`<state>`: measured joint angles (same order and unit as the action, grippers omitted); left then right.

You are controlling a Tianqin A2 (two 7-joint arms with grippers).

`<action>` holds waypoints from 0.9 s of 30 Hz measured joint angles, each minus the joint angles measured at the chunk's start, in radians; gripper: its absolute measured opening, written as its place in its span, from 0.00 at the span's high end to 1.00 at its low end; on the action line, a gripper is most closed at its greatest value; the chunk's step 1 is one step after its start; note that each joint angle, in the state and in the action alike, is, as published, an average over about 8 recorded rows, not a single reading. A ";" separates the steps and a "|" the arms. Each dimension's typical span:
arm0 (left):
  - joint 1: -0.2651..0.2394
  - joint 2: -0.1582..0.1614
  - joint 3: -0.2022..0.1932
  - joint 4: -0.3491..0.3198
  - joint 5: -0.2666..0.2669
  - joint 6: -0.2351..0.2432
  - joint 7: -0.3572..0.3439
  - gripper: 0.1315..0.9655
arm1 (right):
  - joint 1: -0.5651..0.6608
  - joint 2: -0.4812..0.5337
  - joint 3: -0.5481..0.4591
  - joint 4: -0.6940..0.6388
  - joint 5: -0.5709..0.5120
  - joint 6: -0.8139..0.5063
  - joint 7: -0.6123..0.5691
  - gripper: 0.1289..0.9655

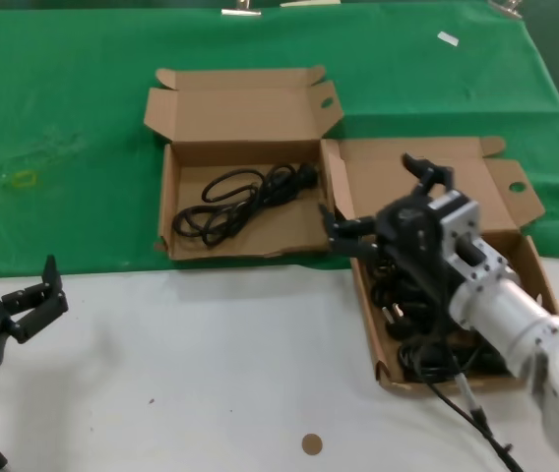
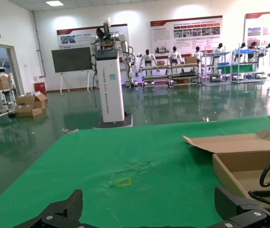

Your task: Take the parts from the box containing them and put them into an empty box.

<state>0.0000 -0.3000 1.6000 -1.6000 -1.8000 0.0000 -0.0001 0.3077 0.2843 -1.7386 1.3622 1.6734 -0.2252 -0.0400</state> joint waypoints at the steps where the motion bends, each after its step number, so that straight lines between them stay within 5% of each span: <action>1: 0.000 0.000 0.000 0.000 0.000 0.000 0.000 0.04 | -0.016 0.001 0.007 0.013 0.007 0.012 0.002 0.00; 15: 0.000 0.000 0.000 0.000 0.000 0.000 0.000 0.00 | -0.239 0.012 0.108 0.185 0.098 0.174 0.031 0.00; 27: 0.000 0.000 0.000 0.000 0.000 0.000 0.000 0.00 | -0.266 0.014 0.120 0.205 0.109 0.195 0.035 0.00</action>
<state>0.0000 -0.3000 1.6000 -1.6000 -1.8000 0.0000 -0.0001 0.0420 0.2979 -1.6189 1.5676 1.7828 -0.0307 -0.0054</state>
